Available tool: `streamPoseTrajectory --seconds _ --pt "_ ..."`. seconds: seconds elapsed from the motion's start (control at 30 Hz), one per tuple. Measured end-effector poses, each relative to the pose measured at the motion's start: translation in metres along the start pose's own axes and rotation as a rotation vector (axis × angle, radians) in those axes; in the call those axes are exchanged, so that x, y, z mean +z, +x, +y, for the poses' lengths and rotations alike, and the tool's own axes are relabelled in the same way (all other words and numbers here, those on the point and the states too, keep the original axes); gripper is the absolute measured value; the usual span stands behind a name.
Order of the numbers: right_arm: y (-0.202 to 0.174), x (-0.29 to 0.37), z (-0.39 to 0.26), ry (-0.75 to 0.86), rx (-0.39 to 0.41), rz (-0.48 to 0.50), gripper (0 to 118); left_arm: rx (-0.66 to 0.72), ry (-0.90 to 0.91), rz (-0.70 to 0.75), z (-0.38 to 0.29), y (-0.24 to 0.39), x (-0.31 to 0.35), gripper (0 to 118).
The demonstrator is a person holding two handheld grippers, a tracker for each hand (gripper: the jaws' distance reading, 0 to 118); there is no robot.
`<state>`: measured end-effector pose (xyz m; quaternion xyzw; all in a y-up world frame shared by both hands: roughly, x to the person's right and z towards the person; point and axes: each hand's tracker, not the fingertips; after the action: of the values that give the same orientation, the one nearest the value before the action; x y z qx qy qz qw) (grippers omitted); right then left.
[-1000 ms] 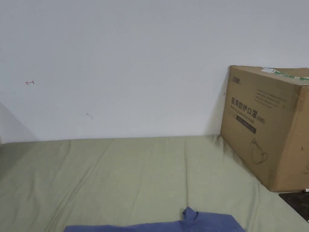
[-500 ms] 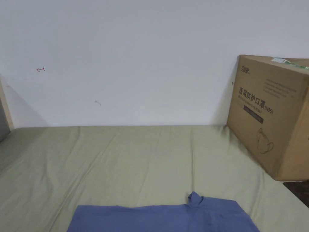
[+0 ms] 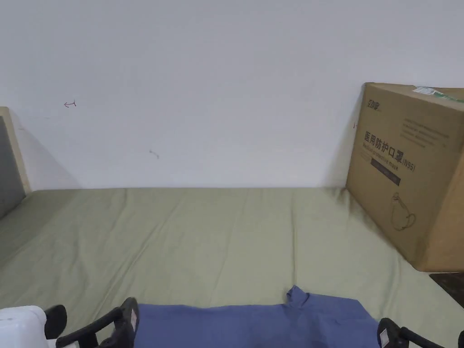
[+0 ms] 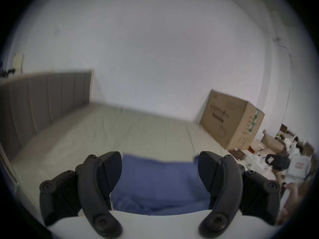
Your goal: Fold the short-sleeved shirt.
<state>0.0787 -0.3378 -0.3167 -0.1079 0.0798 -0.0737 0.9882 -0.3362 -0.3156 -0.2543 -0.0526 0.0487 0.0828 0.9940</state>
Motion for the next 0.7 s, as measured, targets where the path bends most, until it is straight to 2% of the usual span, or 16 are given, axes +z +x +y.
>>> streamPoseTrajectory --seconds 0.03,0.07,0.1,0.13,0.17,0.2,0.27,0.3,0.43,0.53,0.63,0.7 --pt "-0.005 0.004 -0.001 0.023 0.01 -0.009 104 -0.032 0.032 0.011 0.0 0.007 0.005 95" --pt "-0.007 0.009 -0.003 0.045 0.007 -0.011 95 -0.037 0.027 0.007 0.0 0.012 0.007 89" --pt "-0.009 0.014 -0.003 0.073 -0.011 0.002 60 -0.032 -0.013 0.006 0.0 0.017 0.006 60" --pt "-0.011 0.014 -0.003 0.083 -0.035 0.025 18 -0.024 -0.033 -0.009 0.002 0.019 0.008 16" --pt "-0.013 0.013 -0.002 0.064 -0.029 0.012 0 0.002 -0.062 -0.047 0.002 0.02 0.009 0" --pt "-0.015 0.012 -0.002 0.047 -0.026 -0.007 0 0.004 -0.058 -0.011 0.002 0.024 0.011 0" --pt "-0.01 0.004 -0.001 -0.017 -0.034 0.036 0 0.023 -0.089 -0.062 0.005 0.023 0.008 0" --pt "-0.011 0.001 -0.002 -0.031 -0.023 0.014 0 0.02 -0.098 -0.078 0.007 0.024 0.006 0" --pt "-0.01 -0.007 0.002 -0.036 -0.008 0.023 0 0.011 -0.156 -0.058 0.023 0.01 -0.022 0" --pt "-0.011 -0.016 0.009 -0.03 -0.04 0.083 0 0.052 -0.452 -0.112 0.039 -0.027 -0.104 0" --pt "-0.012 -0.032 0.01 -0.037 -0.059 0.116 0 0.068 -0.736 -0.096 0.023 -0.071 -0.206 0" --pt "-0.01 -0.047 0.008 -0.054 -0.078 0.134 0 0.061 -0.819 -0.048 0.001 -0.092 -0.258 0"
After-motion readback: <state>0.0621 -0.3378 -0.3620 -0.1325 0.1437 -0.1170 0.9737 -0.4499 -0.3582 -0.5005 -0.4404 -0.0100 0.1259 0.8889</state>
